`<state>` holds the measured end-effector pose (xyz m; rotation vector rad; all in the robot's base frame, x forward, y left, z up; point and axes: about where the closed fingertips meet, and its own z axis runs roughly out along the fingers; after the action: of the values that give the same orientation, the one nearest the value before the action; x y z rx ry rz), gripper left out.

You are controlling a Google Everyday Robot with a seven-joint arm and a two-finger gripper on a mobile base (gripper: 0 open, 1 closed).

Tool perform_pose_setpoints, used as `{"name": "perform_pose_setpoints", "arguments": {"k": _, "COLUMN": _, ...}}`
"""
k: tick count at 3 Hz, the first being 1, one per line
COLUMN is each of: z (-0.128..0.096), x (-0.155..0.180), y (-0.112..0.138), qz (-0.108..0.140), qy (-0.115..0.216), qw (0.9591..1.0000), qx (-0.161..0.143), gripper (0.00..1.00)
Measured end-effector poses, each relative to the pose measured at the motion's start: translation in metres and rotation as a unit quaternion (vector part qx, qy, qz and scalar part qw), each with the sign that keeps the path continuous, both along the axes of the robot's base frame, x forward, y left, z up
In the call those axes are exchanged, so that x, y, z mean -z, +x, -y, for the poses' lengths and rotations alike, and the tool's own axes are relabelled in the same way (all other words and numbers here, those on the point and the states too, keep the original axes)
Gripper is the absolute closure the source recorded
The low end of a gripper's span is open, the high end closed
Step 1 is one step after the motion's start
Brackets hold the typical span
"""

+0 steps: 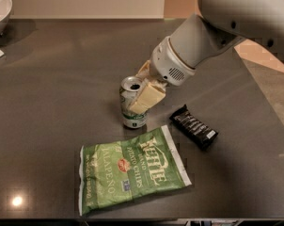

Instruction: Move 7up can near green jalapeno chip bag

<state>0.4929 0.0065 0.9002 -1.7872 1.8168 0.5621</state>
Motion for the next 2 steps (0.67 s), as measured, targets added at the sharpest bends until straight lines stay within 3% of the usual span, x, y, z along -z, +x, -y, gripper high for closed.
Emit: {"name": "perform_pose_setpoints", "arguments": {"k": 2, "z": 0.0043, "x": 0.0174, "y": -0.0085, "qz": -0.007, "qy": 0.003, "qw": 1.0, "qx": 0.003, "gripper": 0.35}}
